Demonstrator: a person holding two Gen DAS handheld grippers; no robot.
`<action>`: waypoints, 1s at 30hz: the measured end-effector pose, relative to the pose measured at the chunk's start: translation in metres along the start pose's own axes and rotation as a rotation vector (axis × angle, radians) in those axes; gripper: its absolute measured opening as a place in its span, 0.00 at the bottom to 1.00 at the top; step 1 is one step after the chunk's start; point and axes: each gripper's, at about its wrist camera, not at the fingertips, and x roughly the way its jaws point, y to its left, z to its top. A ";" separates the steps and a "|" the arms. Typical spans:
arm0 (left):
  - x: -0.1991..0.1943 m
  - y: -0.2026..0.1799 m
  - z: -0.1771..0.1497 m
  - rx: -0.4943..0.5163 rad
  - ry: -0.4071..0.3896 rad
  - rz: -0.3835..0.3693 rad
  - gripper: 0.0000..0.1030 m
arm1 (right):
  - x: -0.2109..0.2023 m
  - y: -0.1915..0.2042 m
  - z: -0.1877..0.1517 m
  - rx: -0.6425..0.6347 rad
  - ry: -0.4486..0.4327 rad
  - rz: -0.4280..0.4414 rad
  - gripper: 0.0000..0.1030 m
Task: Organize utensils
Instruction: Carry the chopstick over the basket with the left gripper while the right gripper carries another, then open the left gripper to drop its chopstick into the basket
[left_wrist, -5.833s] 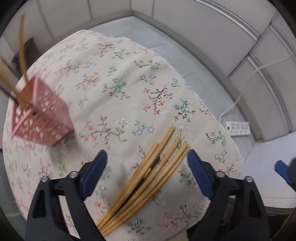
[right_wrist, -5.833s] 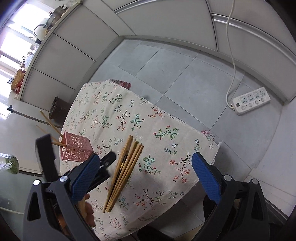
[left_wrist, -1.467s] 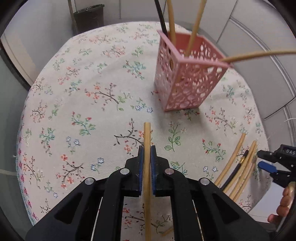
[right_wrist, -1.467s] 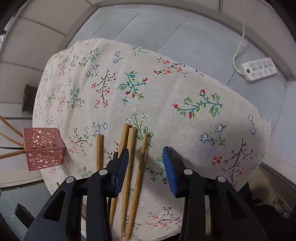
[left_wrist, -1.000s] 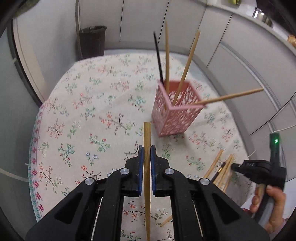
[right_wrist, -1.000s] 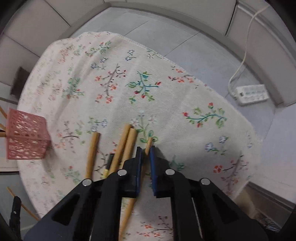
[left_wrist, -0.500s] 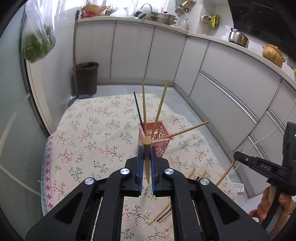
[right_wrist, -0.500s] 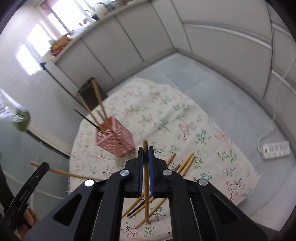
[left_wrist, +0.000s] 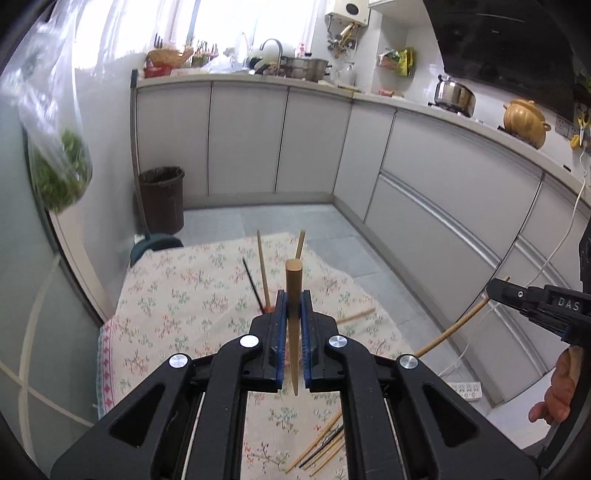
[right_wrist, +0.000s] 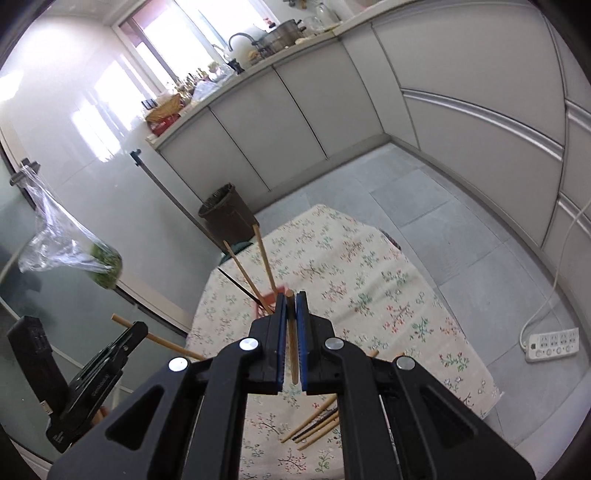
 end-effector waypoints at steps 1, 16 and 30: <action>0.000 -0.001 0.006 0.000 -0.010 -0.002 0.06 | -0.005 0.002 0.005 0.001 -0.006 0.015 0.05; 0.107 0.011 0.033 -0.013 0.047 0.070 0.10 | -0.004 0.028 0.061 -0.035 -0.070 0.105 0.05; 0.042 0.066 0.014 -0.229 -0.080 0.106 0.48 | 0.057 0.056 0.073 -0.105 -0.075 0.037 0.05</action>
